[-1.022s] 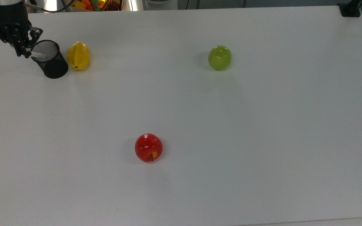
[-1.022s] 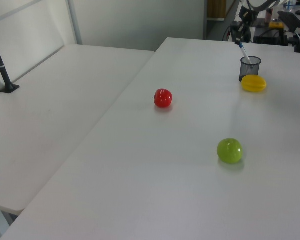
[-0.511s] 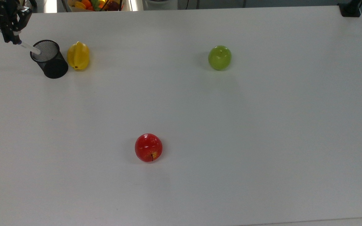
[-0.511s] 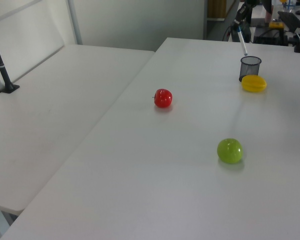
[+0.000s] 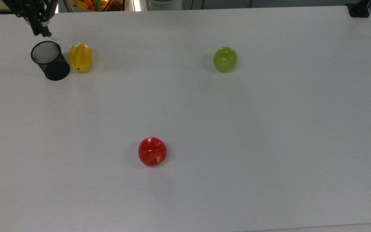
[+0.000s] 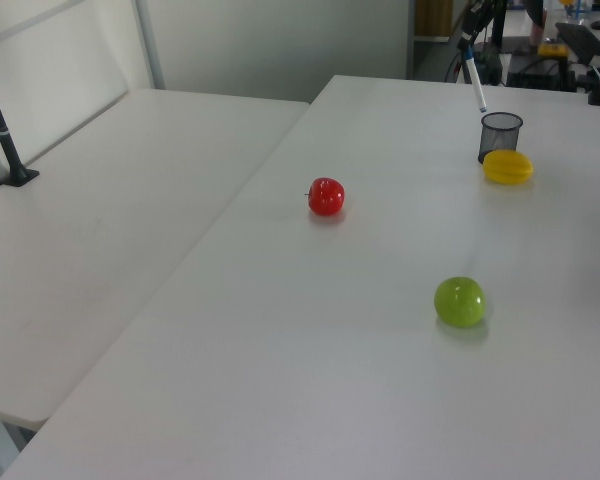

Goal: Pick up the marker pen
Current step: 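Lift the marker up out of the pen cup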

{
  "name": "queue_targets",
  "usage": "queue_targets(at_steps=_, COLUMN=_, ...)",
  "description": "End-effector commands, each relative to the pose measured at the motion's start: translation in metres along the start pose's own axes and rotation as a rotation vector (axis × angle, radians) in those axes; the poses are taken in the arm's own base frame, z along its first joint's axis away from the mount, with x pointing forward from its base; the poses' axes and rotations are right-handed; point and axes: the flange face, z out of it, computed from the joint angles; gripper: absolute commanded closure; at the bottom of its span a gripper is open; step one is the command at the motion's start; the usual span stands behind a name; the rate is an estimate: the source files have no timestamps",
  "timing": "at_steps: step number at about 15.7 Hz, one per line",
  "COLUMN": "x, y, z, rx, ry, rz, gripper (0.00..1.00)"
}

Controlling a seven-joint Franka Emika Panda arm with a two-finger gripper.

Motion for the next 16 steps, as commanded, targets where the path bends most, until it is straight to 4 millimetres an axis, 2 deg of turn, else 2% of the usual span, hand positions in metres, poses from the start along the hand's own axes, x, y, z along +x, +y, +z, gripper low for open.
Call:
queue_targets(at_steps=1, x=-0.004, y=-0.044, z=-0.011, rx=0.059, ry=-0.065, rz=-0.011, gripper=0.93)
queue_targets(at_steps=11, x=-0.018, y=-0.138, z=0.010, rx=0.120, ry=-0.224, rz=-0.110, gripper=0.93)
queue_targets(at_steps=13, x=-0.019, y=-0.146, z=0.015, rx=0.123, ry=-0.234, rz=-0.118, gripper=0.93)
queue_targets(at_steps=16, x=-0.021, y=-0.161, z=0.033, rx=0.113, ry=-0.267, rz=-0.130, gripper=0.93)
